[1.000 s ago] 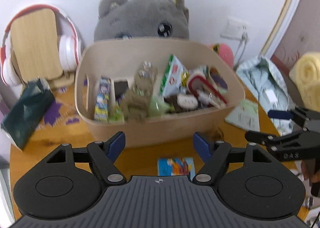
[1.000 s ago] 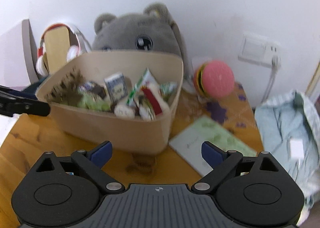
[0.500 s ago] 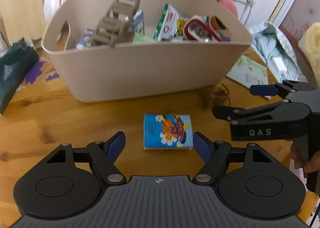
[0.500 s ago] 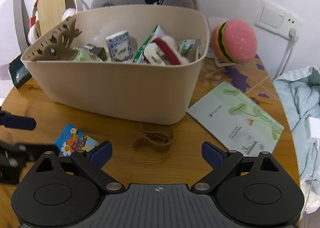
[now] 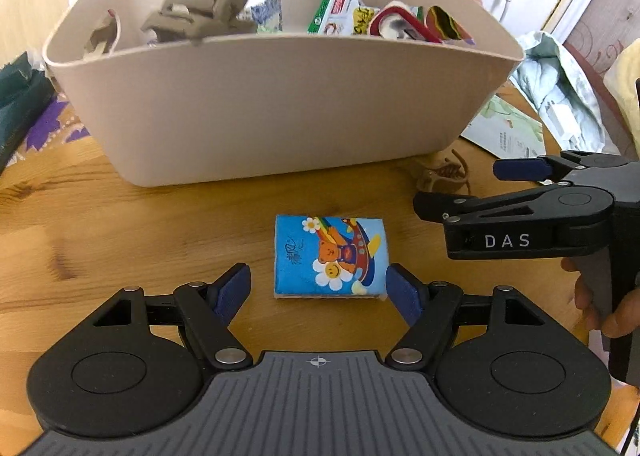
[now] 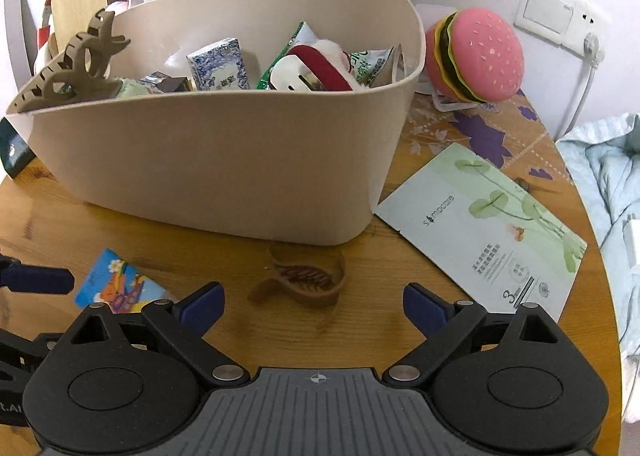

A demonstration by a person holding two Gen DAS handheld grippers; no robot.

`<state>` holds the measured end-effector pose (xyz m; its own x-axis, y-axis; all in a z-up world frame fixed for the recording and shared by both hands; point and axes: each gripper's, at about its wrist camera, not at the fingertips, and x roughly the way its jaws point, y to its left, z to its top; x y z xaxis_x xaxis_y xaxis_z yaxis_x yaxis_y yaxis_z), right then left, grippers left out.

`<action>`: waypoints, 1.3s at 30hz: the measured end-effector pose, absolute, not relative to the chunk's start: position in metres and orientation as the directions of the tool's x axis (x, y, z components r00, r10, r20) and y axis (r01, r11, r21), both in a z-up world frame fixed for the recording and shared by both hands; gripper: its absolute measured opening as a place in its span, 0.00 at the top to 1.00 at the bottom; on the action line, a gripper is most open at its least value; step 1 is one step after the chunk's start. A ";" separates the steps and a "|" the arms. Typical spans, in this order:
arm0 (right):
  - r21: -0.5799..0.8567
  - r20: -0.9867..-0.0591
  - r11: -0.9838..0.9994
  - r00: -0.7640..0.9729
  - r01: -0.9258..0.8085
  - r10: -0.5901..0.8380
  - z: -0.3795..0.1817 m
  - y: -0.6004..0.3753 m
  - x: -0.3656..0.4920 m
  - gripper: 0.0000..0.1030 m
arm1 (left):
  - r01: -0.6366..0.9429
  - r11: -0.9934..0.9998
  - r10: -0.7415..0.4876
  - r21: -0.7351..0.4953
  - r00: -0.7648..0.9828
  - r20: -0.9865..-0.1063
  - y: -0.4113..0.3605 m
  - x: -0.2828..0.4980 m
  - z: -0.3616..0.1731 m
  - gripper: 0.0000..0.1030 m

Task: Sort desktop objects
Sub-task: 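Grasp the blue tissue pack with left gripper while right grasps the small brown claw clip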

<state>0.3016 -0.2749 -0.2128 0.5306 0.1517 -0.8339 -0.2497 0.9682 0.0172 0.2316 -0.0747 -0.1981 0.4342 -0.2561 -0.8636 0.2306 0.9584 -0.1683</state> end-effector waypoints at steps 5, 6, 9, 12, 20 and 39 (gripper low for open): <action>0.031 -0.840 0.973 0.521 -0.229 0.150 -0.221 -0.277 0.305 0.05 | 0.221 0.958 -0.264 -0.181 0.442 -0.858 -0.081 0.237 -0.204 0.24; 0.027 -0.839 0.973 0.523 -0.229 0.147 -0.222 -0.277 0.306 0.05 | 0.216 0.958 -0.269 -0.189 0.438 -0.858 -0.081 0.238 -0.204 0.24; 0.021 -0.838 0.972 0.527 -0.233 0.144 -0.225 -0.275 0.307 0.05 | 0.219 0.957 -0.268 -0.187 0.433 -0.861 -0.086 0.239 -0.206 0.24; 0.017 -0.835 0.971 0.531 -0.237 0.144 -0.226 -0.273 0.309 0.05 | 0.232 0.958 -0.259 -0.169 0.446 -0.857 -0.089 0.238 -0.207 0.24; -0.001 -0.831 0.972 0.542 -0.233 0.129 -0.228 -0.270 0.313 0.06 | 0.164 0.974 -0.214 -0.154 0.463 -0.860 -0.089 0.241 -0.207 0.24; -0.004 -0.823 0.958 0.546 -0.288 0.160 -0.220 -0.266 0.311 0.49 | 0.144 0.988 -0.125 -0.061 0.496 -0.859 -0.076 0.233 -0.205 0.36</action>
<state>0.3111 -0.2663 -0.2197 0.5457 0.1601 -0.8225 -0.2877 0.9577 -0.0045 0.2330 -0.0763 -0.2052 0.4959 -0.1251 -0.8593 0.1437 0.9877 -0.0609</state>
